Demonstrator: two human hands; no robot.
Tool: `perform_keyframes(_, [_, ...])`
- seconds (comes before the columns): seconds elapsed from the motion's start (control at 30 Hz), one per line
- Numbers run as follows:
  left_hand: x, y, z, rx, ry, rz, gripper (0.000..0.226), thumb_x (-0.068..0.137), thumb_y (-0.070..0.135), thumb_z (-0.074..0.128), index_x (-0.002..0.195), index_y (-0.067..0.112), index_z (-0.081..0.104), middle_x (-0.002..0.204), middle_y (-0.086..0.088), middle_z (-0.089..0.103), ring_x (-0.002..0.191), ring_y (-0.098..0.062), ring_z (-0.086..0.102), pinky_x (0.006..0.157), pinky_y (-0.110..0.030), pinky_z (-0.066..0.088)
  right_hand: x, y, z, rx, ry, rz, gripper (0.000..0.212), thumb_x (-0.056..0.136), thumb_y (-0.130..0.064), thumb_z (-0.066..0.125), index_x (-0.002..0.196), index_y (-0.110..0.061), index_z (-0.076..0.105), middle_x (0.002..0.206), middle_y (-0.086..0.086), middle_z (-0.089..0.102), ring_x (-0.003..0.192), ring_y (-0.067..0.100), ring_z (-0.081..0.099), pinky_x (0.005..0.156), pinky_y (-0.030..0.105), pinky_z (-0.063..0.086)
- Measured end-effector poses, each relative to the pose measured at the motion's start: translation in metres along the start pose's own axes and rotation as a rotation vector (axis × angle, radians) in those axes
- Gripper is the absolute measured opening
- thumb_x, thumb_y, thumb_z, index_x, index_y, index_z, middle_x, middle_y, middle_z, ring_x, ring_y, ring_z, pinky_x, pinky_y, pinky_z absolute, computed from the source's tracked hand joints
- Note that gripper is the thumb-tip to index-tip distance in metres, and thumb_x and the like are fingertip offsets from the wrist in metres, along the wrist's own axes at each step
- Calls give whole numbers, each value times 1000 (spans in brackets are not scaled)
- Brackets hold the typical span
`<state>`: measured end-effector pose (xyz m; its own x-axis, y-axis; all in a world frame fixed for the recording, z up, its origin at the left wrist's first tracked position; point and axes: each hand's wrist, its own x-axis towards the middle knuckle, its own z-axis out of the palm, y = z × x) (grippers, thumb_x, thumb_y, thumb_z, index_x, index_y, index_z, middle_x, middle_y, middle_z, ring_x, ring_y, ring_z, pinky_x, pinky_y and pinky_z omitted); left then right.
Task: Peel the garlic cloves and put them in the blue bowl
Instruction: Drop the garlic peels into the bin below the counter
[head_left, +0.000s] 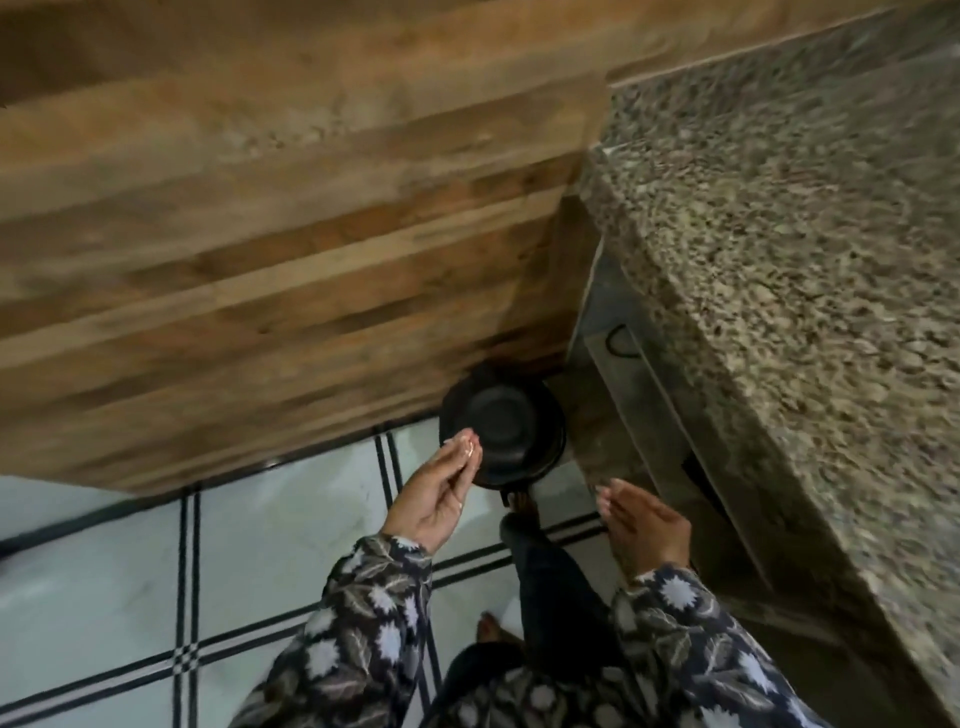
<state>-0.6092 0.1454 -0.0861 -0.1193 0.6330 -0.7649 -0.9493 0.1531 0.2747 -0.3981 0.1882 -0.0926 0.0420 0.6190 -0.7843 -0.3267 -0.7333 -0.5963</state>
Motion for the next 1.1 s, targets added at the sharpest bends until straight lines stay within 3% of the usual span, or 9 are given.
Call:
perform_keyframes(0.17, [84,-5,-34,93,130,-70,35,74,-9,58,108,0,59,82,-10,73,71,-15,71,65,-20,57,93,32,19,-134,-21,169,30,92,5,42,116,21,47,99,30,62,70,21,68,60,20,55])
perform_keyframes(0.23, [121,-17,-58,162,134,-149,39,52,-12,79,88,0,68,72,-12,72,62,-17,70,55,-22,56,136,55,26,-218,-80,293,35,95,-6,43,121,17,48,84,13,70,64,15,68,54,17,54])
perform_keyframes(0.33, [173,-38,-91,241,63,-252,59,10,6,95,65,1,75,73,-11,72,66,-17,70,55,-22,55,191,85,40,-262,-76,379,33,98,-17,39,117,6,52,113,18,61,97,22,66,69,21,53])
perform_keyframes(0.5, [277,-58,-107,93,183,-132,40,96,-5,38,135,-4,40,129,-15,56,129,-25,44,97,-25,45,272,124,60,-328,-154,318,22,92,-12,54,112,-7,61,114,5,62,114,22,55,77,24,53])
perform_keyframes(0.7, [356,-67,-99,834,415,242,40,91,-11,36,122,1,59,114,-8,63,87,-11,60,76,-14,47,344,140,104,-361,-229,375,35,97,-33,42,122,-12,53,134,6,51,127,22,43,103,42,35])
perform_keyframes(0.83, [351,-97,-110,1076,42,494,36,99,23,40,133,18,51,140,8,46,125,6,42,109,-22,30,364,158,124,-339,-322,406,60,97,-50,19,117,-4,52,101,9,67,94,17,64,77,21,52])
perform_keyframes(0.93, [375,-96,-131,1418,123,454,42,101,33,31,142,27,37,154,6,24,143,-9,13,115,-52,1,363,157,121,-215,-396,486,52,98,-44,19,124,-9,47,128,2,56,109,16,54,94,30,42])
perform_keyframes(1.0, [381,-91,-127,1476,140,556,47,100,38,28,145,26,31,156,5,16,144,-10,7,115,-49,-6,370,149,118,31,-307,689,67,92,-60,17,122,-11,51,125,8,55,111,22,51,95,35,39])
perform_keyframes(1.1, [374,-90,-125,1692,61,401,45,102,37,25,147,30,22,157,11,8,145,-11,-2,111,-50,-10,360,132,118,43,-390,605,74,90,-63,18,137,-10,40,140,10,43,124,24,43,104,35,28])
